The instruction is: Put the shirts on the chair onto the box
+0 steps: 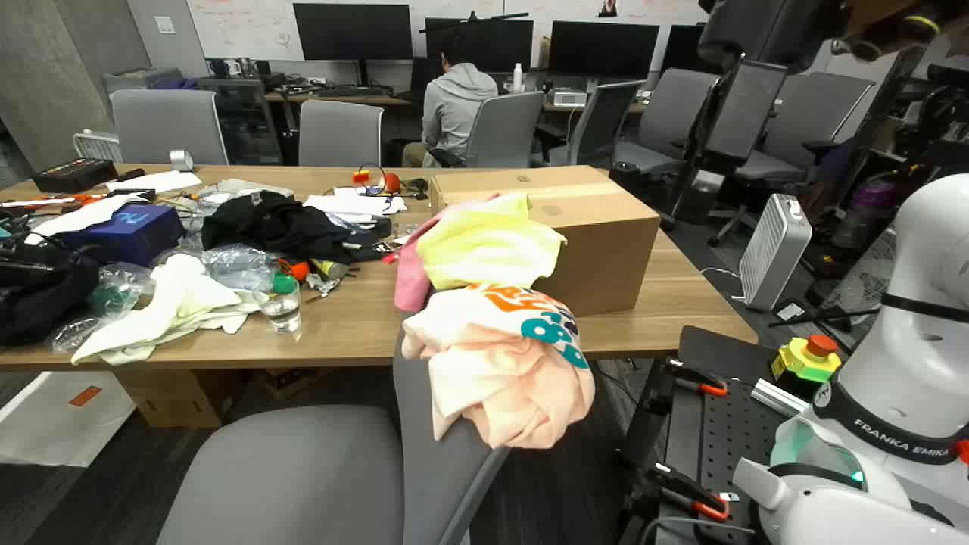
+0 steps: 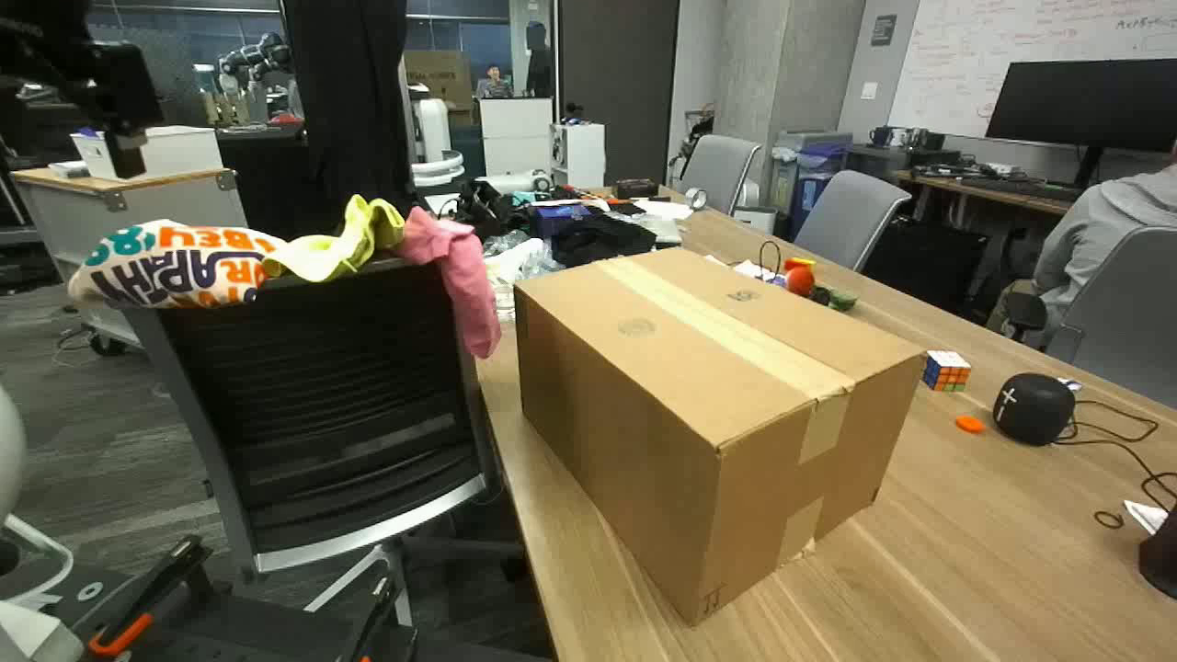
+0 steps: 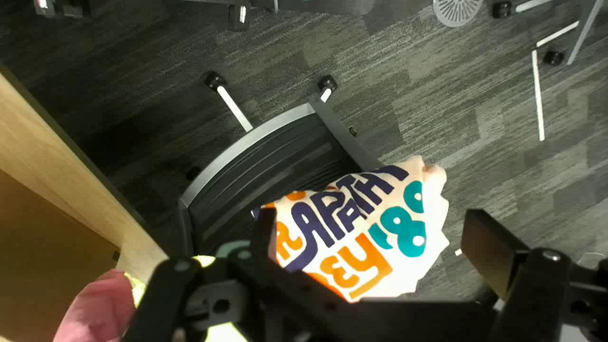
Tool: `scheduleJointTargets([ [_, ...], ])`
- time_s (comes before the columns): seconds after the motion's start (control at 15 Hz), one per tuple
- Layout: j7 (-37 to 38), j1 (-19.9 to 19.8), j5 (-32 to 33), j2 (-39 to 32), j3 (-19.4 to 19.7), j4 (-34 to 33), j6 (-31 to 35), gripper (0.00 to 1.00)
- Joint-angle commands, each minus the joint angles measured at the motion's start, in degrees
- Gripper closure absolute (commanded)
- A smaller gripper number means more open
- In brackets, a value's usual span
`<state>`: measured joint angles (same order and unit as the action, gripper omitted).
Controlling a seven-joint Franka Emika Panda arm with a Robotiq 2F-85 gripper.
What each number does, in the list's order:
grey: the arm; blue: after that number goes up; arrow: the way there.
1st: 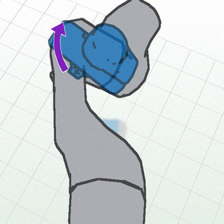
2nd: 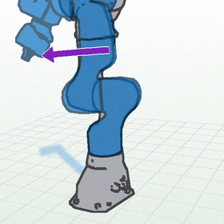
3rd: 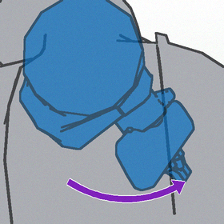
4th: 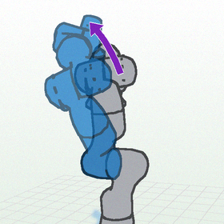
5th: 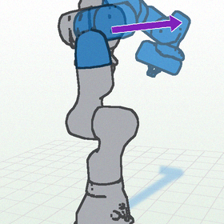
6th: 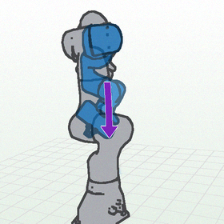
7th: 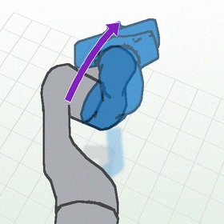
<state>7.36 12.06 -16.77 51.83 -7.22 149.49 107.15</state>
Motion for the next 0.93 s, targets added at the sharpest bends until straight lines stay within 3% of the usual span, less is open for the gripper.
scheduleJointTargets([
  [0.0, -0.6, -0.9, -0.6, 0.1, -0.6, -0.4, -0.3, 0.0],
  [0.4, -0.6, -0.9, -0.6, 0.3, -0.6, -0.8, -0.3, 0.0],
  [0.87, -0.5, 2.5, -2.8, -3.7, -6.7, 0.3, 8.1, 0.0],
])
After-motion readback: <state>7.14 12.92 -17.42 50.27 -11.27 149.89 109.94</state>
